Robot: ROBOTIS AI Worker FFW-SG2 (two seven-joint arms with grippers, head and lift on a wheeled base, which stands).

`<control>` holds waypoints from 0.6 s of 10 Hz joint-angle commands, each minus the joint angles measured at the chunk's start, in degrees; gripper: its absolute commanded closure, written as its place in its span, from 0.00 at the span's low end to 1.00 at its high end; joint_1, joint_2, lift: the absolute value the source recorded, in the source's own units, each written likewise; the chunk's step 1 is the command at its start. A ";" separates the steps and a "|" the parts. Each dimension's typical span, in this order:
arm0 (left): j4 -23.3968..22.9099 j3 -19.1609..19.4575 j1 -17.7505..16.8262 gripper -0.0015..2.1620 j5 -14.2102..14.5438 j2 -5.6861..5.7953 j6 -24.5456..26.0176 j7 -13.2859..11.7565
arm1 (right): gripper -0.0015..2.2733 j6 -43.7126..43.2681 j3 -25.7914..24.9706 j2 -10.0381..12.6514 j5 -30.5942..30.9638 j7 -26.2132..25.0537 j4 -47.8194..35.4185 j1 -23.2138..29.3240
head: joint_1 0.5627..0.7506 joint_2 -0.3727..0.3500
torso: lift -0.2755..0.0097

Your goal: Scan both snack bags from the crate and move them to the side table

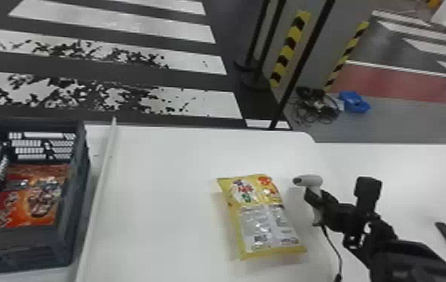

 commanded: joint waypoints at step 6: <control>-1.22 -1.24 -0.34 0.02 0.12 0.07 1.13 -0.09 | 0.06 1.58 -1.82 -0.79 -1.61 0.85 -3.84 3.57 | 0.70 0.09 | 0.63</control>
